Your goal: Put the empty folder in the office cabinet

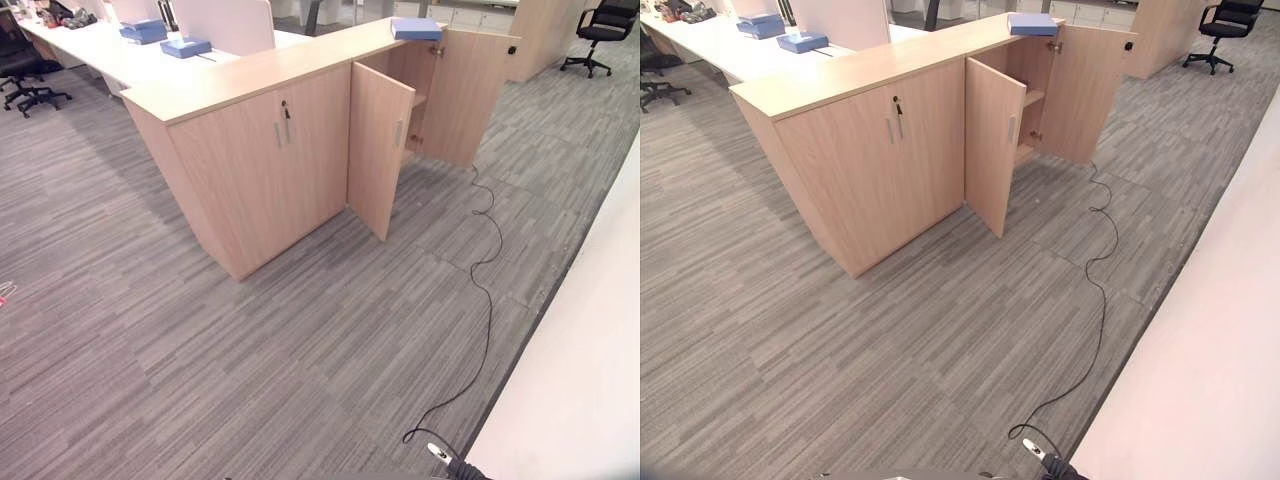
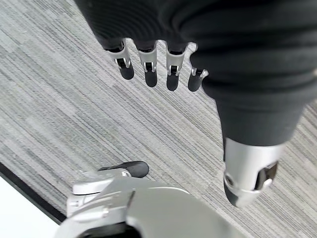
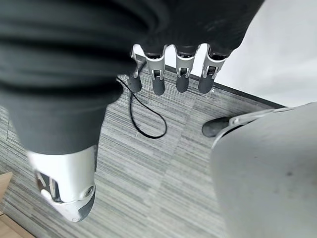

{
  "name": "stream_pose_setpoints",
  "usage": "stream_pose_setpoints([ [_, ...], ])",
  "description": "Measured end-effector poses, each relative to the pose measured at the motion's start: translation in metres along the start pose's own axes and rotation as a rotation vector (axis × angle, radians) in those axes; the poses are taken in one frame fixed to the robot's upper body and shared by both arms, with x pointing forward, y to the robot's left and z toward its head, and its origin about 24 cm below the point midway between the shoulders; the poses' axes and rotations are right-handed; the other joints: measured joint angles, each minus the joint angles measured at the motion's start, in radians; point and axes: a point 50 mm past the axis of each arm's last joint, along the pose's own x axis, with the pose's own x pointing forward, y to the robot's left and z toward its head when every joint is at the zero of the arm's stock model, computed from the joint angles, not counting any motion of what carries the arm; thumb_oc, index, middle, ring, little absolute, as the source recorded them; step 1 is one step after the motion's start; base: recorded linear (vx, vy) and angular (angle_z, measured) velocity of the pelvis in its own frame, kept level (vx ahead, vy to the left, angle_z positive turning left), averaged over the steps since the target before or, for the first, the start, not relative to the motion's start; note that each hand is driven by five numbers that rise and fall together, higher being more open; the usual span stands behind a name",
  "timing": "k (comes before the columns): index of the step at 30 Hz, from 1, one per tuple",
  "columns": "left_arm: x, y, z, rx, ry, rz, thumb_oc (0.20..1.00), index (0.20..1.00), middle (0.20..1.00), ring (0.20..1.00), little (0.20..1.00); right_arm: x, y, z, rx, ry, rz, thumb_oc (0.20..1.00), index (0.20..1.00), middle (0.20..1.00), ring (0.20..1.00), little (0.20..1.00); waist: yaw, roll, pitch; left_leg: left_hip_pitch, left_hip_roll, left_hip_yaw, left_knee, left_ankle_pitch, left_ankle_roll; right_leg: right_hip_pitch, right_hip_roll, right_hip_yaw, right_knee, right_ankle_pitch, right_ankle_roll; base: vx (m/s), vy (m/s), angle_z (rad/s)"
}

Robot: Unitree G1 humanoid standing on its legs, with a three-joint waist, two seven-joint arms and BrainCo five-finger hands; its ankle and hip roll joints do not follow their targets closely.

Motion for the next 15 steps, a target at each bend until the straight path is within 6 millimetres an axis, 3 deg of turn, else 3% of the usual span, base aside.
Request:
stream_pose_setpoints([
  [4, 0.001, 0.0, 0.006, 0.001, -0.016, 0.002, 1.0, 1.0, 1.0, 1.0, 1.0, 0.0, 0.0, 0.0, 0.0, 0.001, 0.0, 1.0, 1.0, 1.0, 1.0, 1.0, 0.0, -0.01, 0.008, 0.011, 0.0, 0.001, -0.021, 0.012, -0.008, 0.025, 0.003, 0.003, -0.053, 0.029, 0.002, 0.0, 0.0, -0.01],
  [15, 0.001, 0.0, 0.014, -0.002, -0.055, -0.002, 1.0, 1.0, 1.0, 1.0, 1.0, 0.0, 0.0, -0.001, 0.001, 0.001, 0.001, 1.0, 1.0, 1.0, 1.0, 1.0, 0.001, -0.02, 0.03, 0.021, 0.0, 0.003, -0.037, 0.021, -0.007, 0.028, 0.004, 0.004, -0.053, 0.032, 0.002, 0.0, 0.0, 0.0],
])
